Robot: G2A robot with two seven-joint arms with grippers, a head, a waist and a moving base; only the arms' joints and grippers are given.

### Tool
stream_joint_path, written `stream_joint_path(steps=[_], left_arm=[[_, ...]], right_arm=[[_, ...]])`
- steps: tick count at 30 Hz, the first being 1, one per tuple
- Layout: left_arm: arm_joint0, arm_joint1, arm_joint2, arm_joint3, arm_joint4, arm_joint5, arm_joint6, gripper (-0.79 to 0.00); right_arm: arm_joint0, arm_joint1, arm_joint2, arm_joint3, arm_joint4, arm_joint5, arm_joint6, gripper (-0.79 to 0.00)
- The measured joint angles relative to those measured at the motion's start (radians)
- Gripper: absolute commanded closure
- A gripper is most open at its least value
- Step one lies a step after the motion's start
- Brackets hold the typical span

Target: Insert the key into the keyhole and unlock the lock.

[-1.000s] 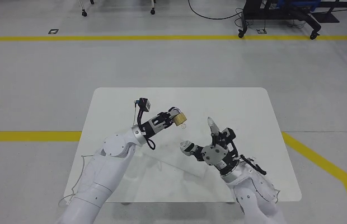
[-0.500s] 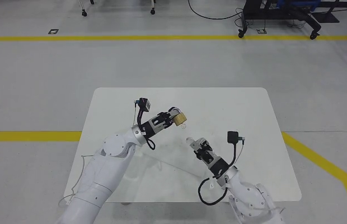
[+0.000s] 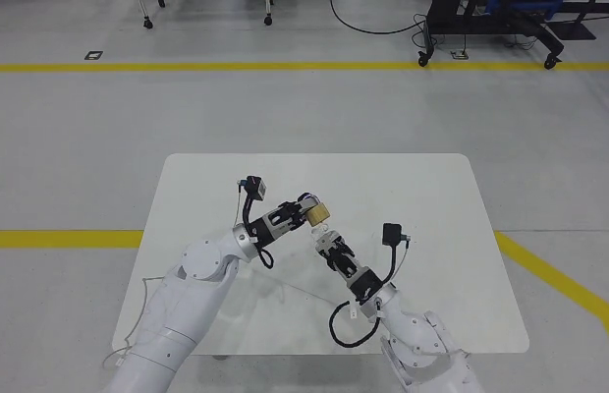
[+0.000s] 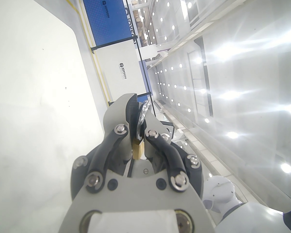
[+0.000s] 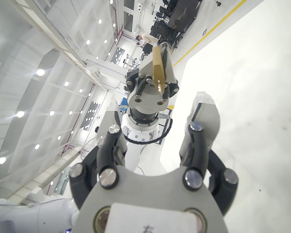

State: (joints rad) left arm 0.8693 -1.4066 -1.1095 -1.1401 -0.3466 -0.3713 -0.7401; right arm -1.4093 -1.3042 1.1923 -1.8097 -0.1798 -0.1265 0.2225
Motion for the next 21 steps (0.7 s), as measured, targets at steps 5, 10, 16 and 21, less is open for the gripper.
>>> stream_joint_path(steps=[5, 10, 16, 21], left_arm=[[0.003, 0.002, -0.004, -0.006, 0.003, 0.002, -0.002, 0.0], [0.0, 0.003, -0.006, -0.001, 0.002, -0.005, -0.005, 0.0], [-0.004, 0.005, -0.014, 0.003, -0.002, -0.025, -0.013, 0.0], [-0.004, 0.006, -0.013, 0.003, 0.0, -0.038, -0.019, 0.0]], right_arm=[[0.005, -0.002, 0.007, 0.008, 0.035, -0.005, -0.011, -0.305], [0.0, -0.004, 0.01, 0.003, 0.108, -0.002, 0.01, -0.311], [0.012, -0.008, 0.003, 0.016, 0.155, 0.007, 0.021, -0.259], [0.023, -0.012, -0.001, 0.026, 0.197, 0.01, 0.007, -0.175]])
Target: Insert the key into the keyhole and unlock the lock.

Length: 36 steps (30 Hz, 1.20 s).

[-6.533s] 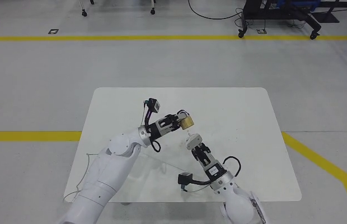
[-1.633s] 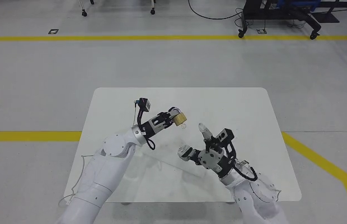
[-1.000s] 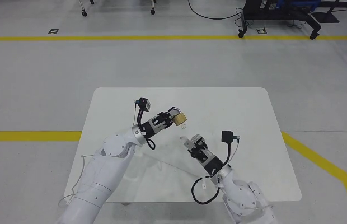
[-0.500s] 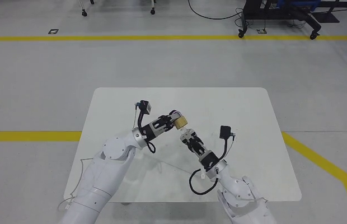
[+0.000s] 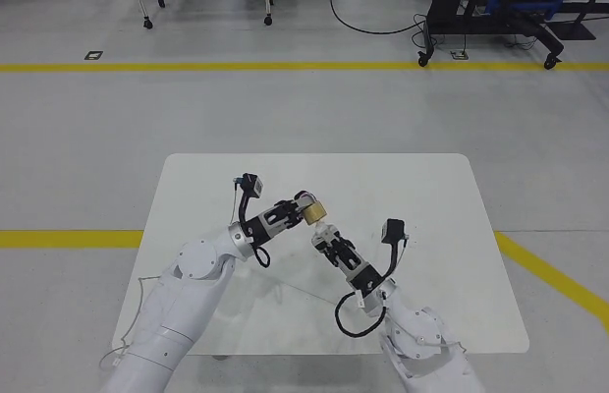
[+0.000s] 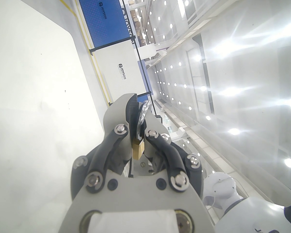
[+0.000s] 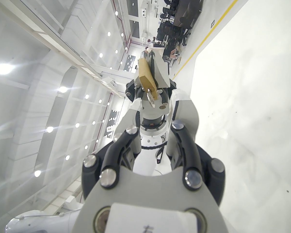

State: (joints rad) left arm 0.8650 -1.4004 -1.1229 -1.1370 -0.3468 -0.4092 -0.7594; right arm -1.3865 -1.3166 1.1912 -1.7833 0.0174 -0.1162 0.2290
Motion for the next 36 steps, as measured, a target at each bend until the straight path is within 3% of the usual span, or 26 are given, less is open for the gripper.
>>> stream_joint_path(steps=[5, 19, 27, 28, 30, 31, 36], left_arm=[[-0.003, -0.001, 0.006, 0.01, -0.004, -0.008, -0.002, 0.0], [-0.012, 0.001, -0.005, 0.054, -0.022, -0.039, -0.006, 0.0], [-0.013, 0.003, -0.01, 0.062, -0.033, -0.06, -0.027, 0.0], [-0.013, 0.003, -0.01, 0.063, -0.035, -0.062, -0.029, 0.0], [-0.014, 0.003, -0.012, 0.064, -0.037, -0.064, -0.028, 0.0], [-0.014, 0.004, -0.014, 0.065, -0.039, -0.065, -0.026, 0.0], [-0.013, 0.005, -0.018, 0.067, -0.04, -0.064, -0.027, 0.0]], right_arm=[[0.005, -0.005, -0.005, 0.009, 0.069, 0.003, -0.004, 0.0], [-0.002, -0.018, 0.016, 0.046, 0.373, 0.051, 0.013, 0.0], [-0.002, -0.019, 0.022, 0.042, 0.385, 0.061, 0.027, 0.0], [-0.001, -0.019, 0.021, 0.041, 0.376, 0.055, 0.027, -0.022], [-0.001, -0.017, 0.021, 0.038, 0.336, 0.032, 0.022, -0.388], [-0.005, -0.016, 0.022, 0.034, 0.298, 0.009, 0.018, -0.757], [-0.036, -0.013, 0.042, 0.005, 0.2, -0.114, -0.028, -0.785]])
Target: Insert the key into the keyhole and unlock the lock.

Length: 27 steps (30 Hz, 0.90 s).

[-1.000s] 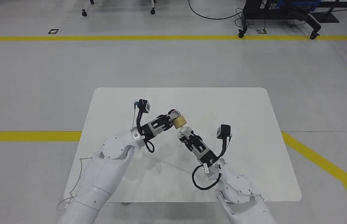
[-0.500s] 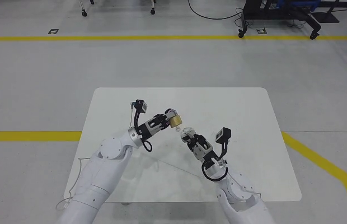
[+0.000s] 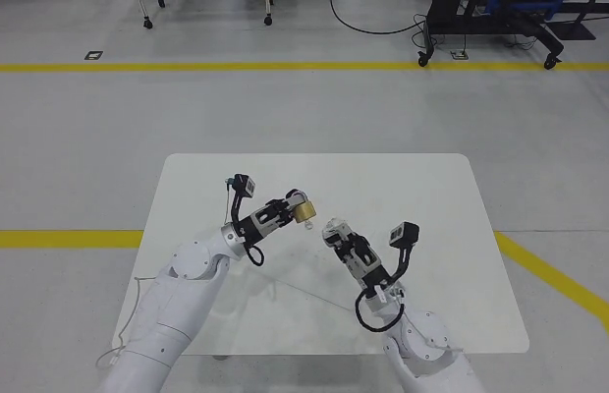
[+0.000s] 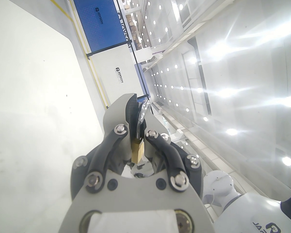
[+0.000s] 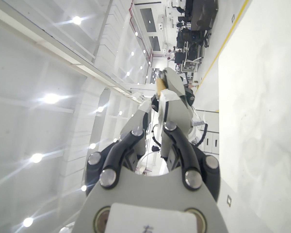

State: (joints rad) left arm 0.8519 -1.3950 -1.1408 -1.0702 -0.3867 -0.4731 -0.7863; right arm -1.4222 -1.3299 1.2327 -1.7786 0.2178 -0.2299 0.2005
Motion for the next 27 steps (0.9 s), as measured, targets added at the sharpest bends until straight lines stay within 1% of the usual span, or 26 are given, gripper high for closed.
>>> stream_joint_path(steps=[9, 12, 14, 16, 17, 18, 19, 20, 22, 23, 25, 27], left_arm=[[0.001, 0.0, -0.001, -0.001, 0.0, 0.001, 0.001, 0.0], [0.022, -0.003, -0.006, -0.033, -0.023, 0.02, 0.064, 0.0], [0.037, -0.01, 0.003, -0.053, -0.064, 0.013, 0.103, 0.0], [0.046, -0.019, 0.02, -0.051, -0.104, -0.017, 0.119, 0.0], [0.047, -0.023, 0.029, -0.044, -0.114, -0.032, 0.123, 0.0], [0.046, -0.027, 0.038, -0.036, -0.121, -0.046, 0.127, 0.0], [0.043, -0.032, 0.051, -0.022, -0.13, -0.06, 0.131, 0.0], [0.039, -0.036, 0.06, -0.012, -0.136, -0.067, 0.133, 0.0], [0.025, -0.044, 0.078, 0.012, -0.141, -0.085, 0.134, 0.0], [0.019, -0.047, 0.084, 0.021, -0.142, -0.092, 0.133, 0.0], [0.007, -0.052, 0.096, 0.039, -0.143, -0.108, 0.125, 0.0], [-0.002, -0.056, 0.105, 0.051, -0.142, -0.112, 0.114, 0.0]], right_arm=[[0.0, 0.0, 0.0, 0.0, 0.008, 0.008, 0.001, -0.785], [0.0, 0.0, 0.001, 0.0, 0.007, 0.008, 0.001, -0.785], [-0.002, 0.001, -0.001, -0.002, -0.013, 0.007, 0.0, -0.785], [-0.009, 0.0, -0.01, -0.005, -0.016, 0.007, 0.013, -0.542], [-0.011, 0.0, -0.015, -0.005, -0.002, 0.012, 0.03, -0.496], [-0.011, 0.0, -0.019, -0.004, 0.019, 0.021, 0.055, -0.413], [-0.009, 0.002, -0.018, -0.003, 0.046, 0.037, 0.091, -0.376], [-0.007, 0.003, -0.015, -0.001, 0.066, 0.045, 0.114, -0.348], [-0.006, 0.003, -0.009, 0.002, 0.13, 0.056, 0.163, -0.336], [-0.005, 0.004, -0.006, 0.004, 0.156, 0.06, 0.182, -0.317], [-0.003, 0.005, 0.0, 0.01, 0.204, 0.071, 0.216, -0.323], [-0.001, 0.005, 0.007, 0.014, 0.228, 0.074, 0.223, -0.32]])
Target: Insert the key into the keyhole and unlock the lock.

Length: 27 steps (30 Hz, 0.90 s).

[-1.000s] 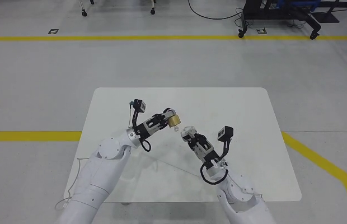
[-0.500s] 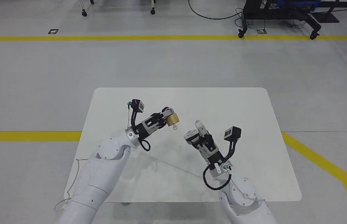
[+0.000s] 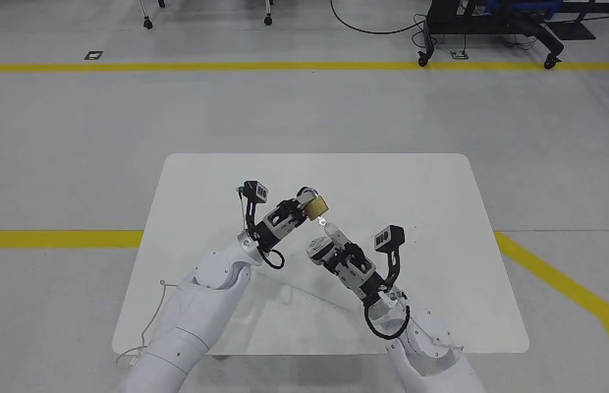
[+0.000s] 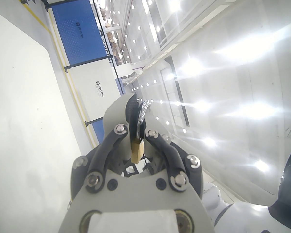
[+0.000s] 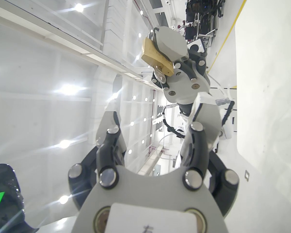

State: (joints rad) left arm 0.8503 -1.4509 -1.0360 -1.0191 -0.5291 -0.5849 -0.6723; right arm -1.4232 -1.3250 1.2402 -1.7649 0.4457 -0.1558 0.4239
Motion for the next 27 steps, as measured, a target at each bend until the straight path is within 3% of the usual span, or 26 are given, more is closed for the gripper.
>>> stream_joint_path(steps=[5, 21, 24, 27], left_arm=[[-0.013, -0.004, 0.008, 0.013, 0.003, -0.018, -0.036, 0.0], [-0.001, 0.0, -0.013, -0.015, 0.027, -0.042, -0.071, 0.0], [0.001, -0.001, -0.013, -0.02, 0.03, -0.045, -0.074, 0.0], [0.001, -0.001, -0.013, -0.021, 0.034, -0.044, -0.077, 0.0]], right_arm=[[0.0, 0.0, 0.016, 0.005, 0.073, 0.019, 0.018, -0.256], [0.024, 0.001, 0.018, 0.036, 0.166, 0.085, 0.056, -0.2], [0.027, 0.001, 0.017, 0.043, 0.172, 0.087, 0.054, -0.151], [0.03, 0.0, 0.02, 0.047, 0.176, 0.08, 0.049, 0.0]])
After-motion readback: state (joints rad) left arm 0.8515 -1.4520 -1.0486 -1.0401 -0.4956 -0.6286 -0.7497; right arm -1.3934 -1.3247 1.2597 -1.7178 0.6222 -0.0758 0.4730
